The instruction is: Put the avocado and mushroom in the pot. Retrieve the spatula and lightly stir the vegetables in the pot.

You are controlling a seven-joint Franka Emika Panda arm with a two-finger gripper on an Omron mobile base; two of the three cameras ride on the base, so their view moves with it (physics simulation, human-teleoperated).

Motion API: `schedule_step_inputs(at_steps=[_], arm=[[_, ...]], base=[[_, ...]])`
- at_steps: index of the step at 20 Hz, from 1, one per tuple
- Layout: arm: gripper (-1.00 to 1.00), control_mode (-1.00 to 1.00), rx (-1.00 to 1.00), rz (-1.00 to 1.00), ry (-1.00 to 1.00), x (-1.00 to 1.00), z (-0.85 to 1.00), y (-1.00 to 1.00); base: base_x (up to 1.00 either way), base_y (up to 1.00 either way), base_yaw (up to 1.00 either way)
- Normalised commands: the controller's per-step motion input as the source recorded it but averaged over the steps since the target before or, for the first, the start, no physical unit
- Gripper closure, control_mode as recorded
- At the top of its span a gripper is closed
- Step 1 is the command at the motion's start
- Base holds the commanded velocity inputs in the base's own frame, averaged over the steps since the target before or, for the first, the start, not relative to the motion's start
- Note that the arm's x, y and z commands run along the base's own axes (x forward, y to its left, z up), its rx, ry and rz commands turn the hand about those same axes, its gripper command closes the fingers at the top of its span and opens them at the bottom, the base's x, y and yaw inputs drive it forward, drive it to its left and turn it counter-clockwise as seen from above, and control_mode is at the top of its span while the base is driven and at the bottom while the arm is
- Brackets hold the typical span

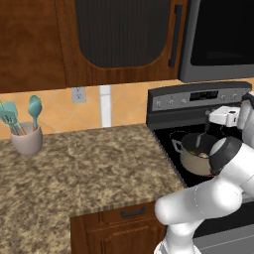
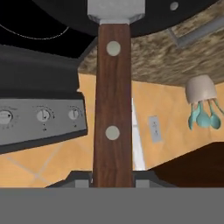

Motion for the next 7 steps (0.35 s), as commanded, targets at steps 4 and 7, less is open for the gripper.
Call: schedule_step_inputs(at_steps=[4,7], arm=[[1.0,-1.0,0.07,-0.23,0.2,0.08,-0.15,-0.17],[1.0,-1.0,0.13,-0.21,0.08,0.05,-0.28,0.0]], base=[[0.0,0.0,0.0],[0.0,0.0,0.0]])
